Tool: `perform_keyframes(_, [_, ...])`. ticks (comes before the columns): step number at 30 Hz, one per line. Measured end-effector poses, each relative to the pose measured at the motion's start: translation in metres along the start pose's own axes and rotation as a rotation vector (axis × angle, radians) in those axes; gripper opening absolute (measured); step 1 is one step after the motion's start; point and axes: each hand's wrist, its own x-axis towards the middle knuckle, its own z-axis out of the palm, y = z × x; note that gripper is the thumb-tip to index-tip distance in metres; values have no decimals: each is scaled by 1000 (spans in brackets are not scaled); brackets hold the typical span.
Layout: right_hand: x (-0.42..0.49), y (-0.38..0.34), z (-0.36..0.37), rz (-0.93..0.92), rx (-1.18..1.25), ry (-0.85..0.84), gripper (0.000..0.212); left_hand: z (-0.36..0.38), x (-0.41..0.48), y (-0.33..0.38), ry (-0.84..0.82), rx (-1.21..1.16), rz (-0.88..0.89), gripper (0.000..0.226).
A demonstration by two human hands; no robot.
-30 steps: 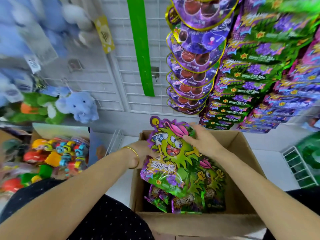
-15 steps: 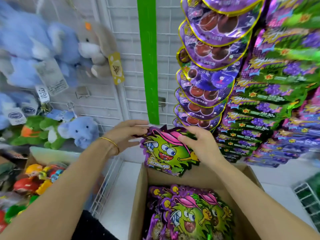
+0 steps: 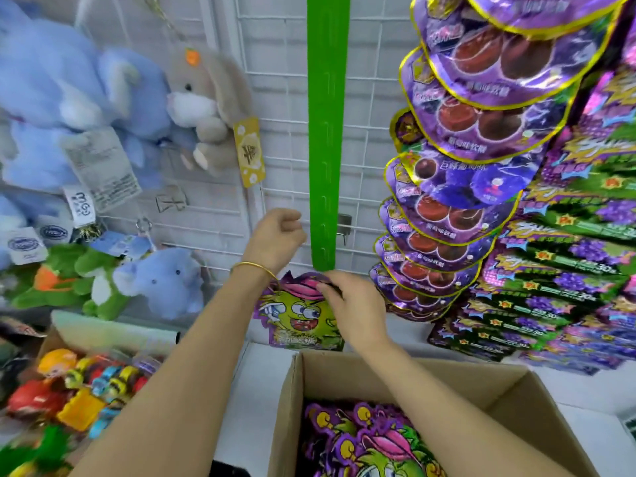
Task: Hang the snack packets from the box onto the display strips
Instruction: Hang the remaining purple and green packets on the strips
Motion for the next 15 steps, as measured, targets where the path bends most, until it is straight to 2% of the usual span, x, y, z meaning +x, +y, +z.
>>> perform_keyframes(5, [10, 8, 7, 109, 61, -76, 19, 15, 4, -7, -52, 21, 27, 41])
perform_keyframes(10, [19, 6, 0, 217, 111, -17, 15, 19, 2, -10, -161, 151, 90, 12])
perform_keyframes(15, [26, 5, -3, 198, 79, -30, 15, 11, -7, -6, -244, 135, 136, 12])
